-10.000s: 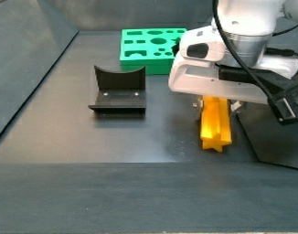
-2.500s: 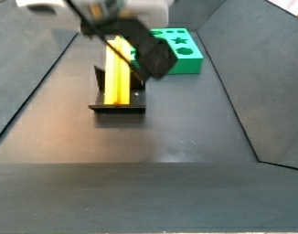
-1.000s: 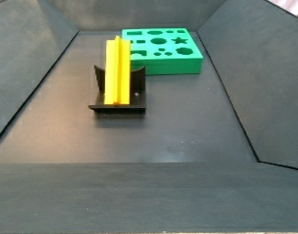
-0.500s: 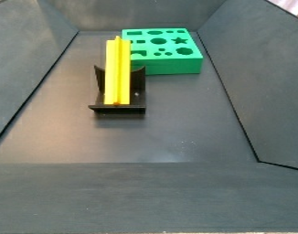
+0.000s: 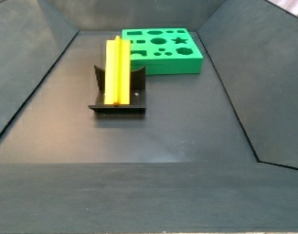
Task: Pick up the star object. Move up. Place the star object on the fixture. Regrasp the star object. Move to above the board. Insert the star object.
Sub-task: Regrasp the star object.
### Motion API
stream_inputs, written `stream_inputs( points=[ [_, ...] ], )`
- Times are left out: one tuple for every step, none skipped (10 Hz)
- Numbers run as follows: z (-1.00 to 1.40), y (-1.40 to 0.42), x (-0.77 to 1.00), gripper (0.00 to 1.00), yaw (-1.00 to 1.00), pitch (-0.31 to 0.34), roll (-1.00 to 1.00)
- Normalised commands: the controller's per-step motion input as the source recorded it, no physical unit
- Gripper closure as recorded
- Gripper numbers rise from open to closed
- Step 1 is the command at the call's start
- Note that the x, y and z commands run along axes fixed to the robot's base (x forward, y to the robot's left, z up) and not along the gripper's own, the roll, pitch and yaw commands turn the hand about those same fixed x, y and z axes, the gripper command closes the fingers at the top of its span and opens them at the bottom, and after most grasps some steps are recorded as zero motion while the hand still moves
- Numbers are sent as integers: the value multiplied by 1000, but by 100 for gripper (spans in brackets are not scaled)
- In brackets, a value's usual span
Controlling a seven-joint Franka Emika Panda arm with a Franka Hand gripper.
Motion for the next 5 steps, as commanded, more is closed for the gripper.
stream_inputs(
  points=[
    [-11,-44,114,0,109,191,1000],
    [-6,-49,110,0,137,210,1000],
    [-11,-49,109,0,177,230,1000],
    [-11,-51,110,0,227,234,897],
    [-9,-57,115,0,247,203,716]
  ],
)
